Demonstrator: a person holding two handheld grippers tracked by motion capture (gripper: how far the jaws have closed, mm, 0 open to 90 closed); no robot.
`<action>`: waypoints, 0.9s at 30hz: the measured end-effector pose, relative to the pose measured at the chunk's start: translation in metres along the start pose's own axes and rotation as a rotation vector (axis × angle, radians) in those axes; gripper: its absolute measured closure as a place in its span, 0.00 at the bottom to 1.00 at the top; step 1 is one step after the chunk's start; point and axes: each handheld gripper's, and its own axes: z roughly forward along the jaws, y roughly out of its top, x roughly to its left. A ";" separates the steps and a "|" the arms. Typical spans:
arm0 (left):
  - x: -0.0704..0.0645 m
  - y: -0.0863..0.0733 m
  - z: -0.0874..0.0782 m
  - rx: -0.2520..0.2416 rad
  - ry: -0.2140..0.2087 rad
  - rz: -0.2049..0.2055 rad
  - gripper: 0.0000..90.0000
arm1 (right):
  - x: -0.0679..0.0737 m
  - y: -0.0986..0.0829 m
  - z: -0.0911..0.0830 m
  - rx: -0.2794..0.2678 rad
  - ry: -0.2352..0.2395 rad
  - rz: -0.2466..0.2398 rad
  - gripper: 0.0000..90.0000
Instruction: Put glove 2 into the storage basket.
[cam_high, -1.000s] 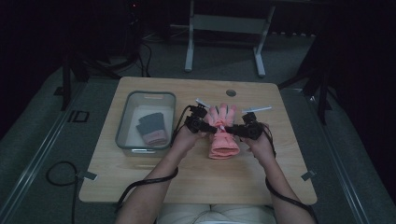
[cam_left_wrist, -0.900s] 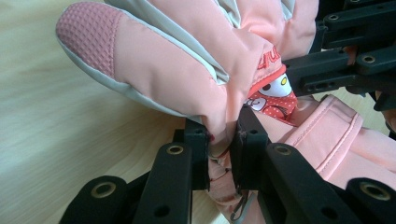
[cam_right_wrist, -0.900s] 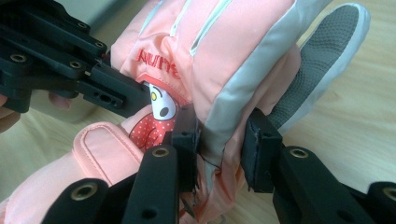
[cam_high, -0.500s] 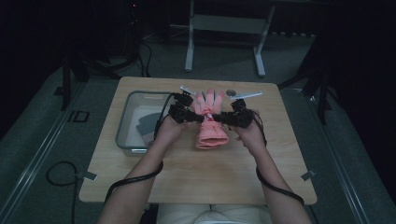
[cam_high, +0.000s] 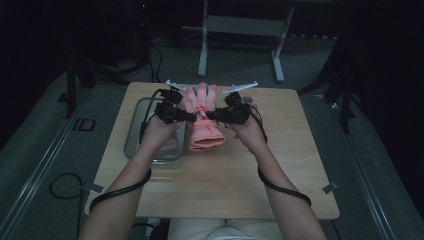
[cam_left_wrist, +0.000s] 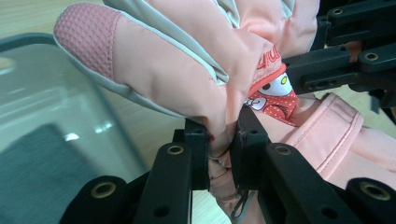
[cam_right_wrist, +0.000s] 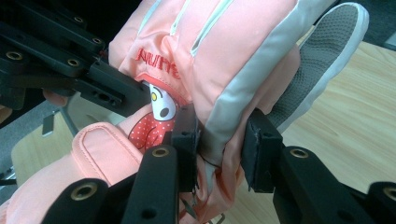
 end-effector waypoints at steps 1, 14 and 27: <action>0.002 -0.001 -0.004 -0.005 0.005 -0.005 0.87 | 0.004 0.003 0.002 -0.002 -0.001 -0.011 0.77; 0.039 -0.019 -0.053 -0.024 0.103 -0.065 0.87 | 0.042 0.040 0.045 0.009 0.067 -0.067 0.77; 0.072 -0.049 -0.077 -0.030 0.162 -0.132 0.87 | 0.074 0.055 0.091 0.036 0.133 -0.096 0.77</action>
